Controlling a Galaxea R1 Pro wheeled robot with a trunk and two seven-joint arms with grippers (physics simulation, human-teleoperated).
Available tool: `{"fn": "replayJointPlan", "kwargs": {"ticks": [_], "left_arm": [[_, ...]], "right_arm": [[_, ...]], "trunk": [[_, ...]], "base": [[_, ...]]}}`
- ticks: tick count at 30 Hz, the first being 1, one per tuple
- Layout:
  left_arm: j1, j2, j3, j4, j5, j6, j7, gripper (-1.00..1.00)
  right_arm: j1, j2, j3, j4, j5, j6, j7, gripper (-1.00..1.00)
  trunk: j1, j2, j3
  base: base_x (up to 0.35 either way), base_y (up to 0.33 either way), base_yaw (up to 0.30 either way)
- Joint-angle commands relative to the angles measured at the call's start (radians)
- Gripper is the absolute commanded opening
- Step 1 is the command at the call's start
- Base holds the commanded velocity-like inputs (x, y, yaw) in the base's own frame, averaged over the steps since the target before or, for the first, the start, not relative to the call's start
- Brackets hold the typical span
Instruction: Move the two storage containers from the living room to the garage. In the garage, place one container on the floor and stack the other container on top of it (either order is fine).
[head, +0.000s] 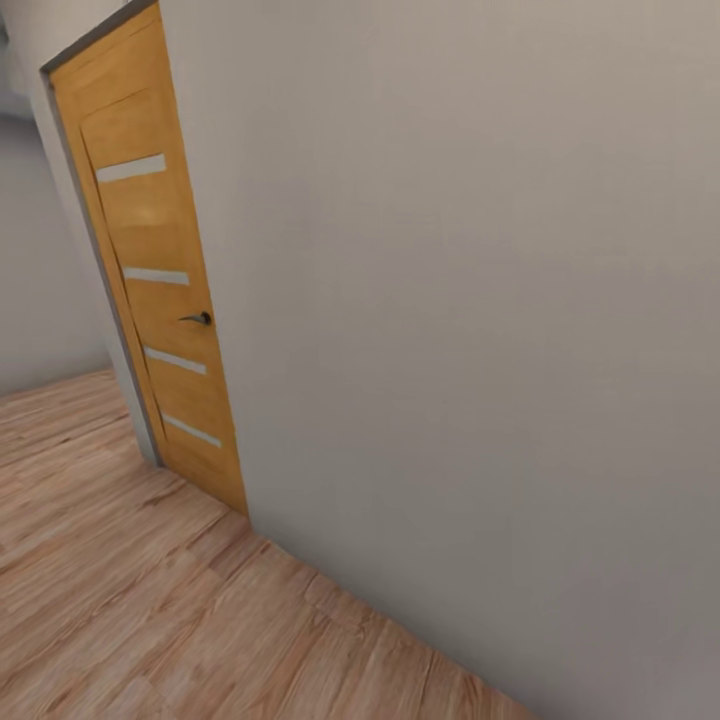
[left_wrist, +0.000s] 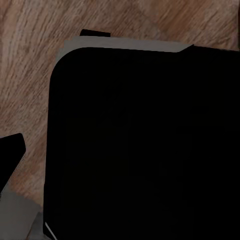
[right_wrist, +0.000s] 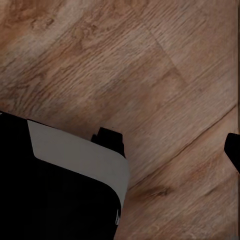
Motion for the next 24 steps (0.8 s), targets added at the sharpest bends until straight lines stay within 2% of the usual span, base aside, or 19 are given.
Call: {"fn": "replayJointPlan", "kwargs": {"ticks": [1, 4, 11, 17, 24], "left_arm": [[0.0, 0.0, 0.001, 0.0, 0.009, -0.002, -0.001, 1.0], [0.0, 0.0, 0.001, 0.0, 0.009, -0.002, 0.0, 1.0], [0.0, 0.0, 0.001, 0.0, 0.009, -0.002, 0.0, 1.0], [0.0, 0.0, 0.001, 0.0, 0.016, -0.014, 0.0, 1.0], [0.0, 0.001, 0.0, 0.0, 0.051, -0.04, 0.0, 1.0]], "right_arm": [[-0.001, 0.001, 0.008, 0.003, -0.01, -0.006, 0.002, 1.0], [-0.001, 0.001, 0.008, 0.003, -0.01, -0.007, -0.003, 1.0], [-0.001, 0.001, 0.008, 0.003, -0.01, -0.007, -0.007, 1.0], [-0.001, 0.001, 0.008, 0.003, -0.01, -0.007, -0.008, 1.0], [-0.001, 0.001, 0.008, 0.003, -0.01, -0.007, -0.008, 1.0]], "trunk": [[0.001, 0.0, -0.001], [0.001, 0.0, -0.001], [0.001, 0.0, -0.001], [0.001, 0.0, -0.001], [0.001, 0.0, -0.001]], "base": [[0.306, 0.0, 0.0], [0.305, 0.0, 0.038], [0.268, 0.0, 0.246], [0.041, 0.0, 0.295], [0.002, 0.0, 0.298]]}}
